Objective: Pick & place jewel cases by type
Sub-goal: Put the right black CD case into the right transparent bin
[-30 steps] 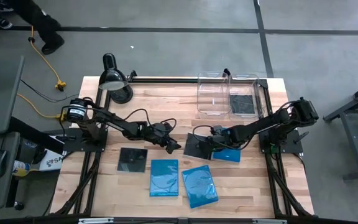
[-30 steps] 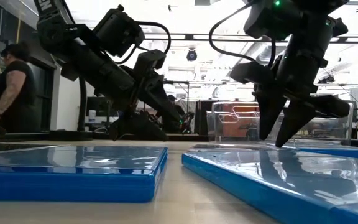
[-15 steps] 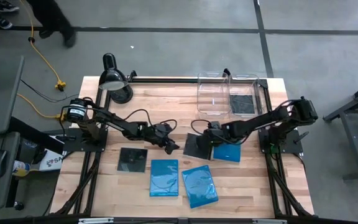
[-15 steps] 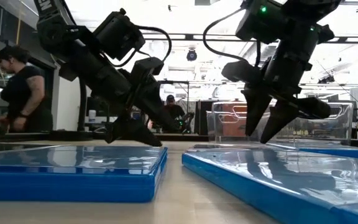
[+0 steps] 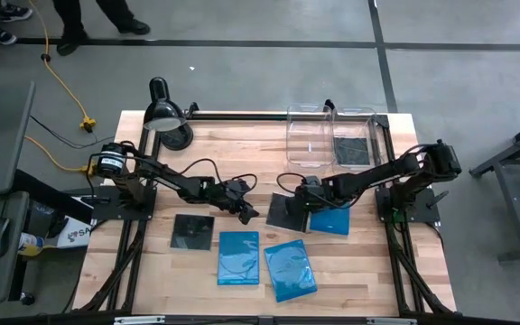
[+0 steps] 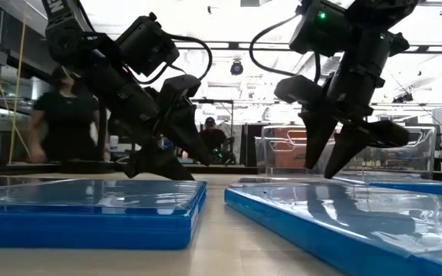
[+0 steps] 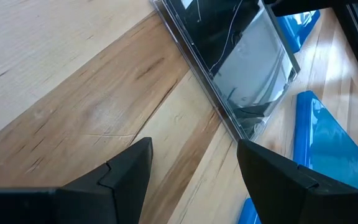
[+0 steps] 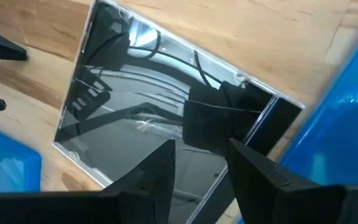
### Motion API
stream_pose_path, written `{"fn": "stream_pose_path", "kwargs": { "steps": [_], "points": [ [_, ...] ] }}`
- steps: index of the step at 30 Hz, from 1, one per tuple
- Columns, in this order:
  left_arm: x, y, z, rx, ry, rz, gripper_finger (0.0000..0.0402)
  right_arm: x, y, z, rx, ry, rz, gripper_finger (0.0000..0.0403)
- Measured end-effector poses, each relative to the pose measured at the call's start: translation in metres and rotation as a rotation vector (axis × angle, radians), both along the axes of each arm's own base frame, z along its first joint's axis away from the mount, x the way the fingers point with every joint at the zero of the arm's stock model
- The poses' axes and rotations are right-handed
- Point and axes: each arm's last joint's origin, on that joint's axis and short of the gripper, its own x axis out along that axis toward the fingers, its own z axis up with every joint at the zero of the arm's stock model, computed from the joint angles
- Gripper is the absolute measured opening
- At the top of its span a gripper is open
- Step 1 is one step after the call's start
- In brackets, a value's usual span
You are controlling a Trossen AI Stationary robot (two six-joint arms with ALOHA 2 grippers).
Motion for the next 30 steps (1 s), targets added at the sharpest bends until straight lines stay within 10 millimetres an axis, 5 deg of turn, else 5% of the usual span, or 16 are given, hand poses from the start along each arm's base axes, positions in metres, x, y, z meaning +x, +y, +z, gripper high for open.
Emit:
{"fn": "stream_pose_path", "kwargs": {
  "steps": [30],
  "points": [
    [0.0, 0.001, 0.0, 0.012, -0.002, 0.03, 0.0236, -0.015, 0.009, 0.009, -0.048, 0.068, -0.01, 0.0131]
  ]
}}
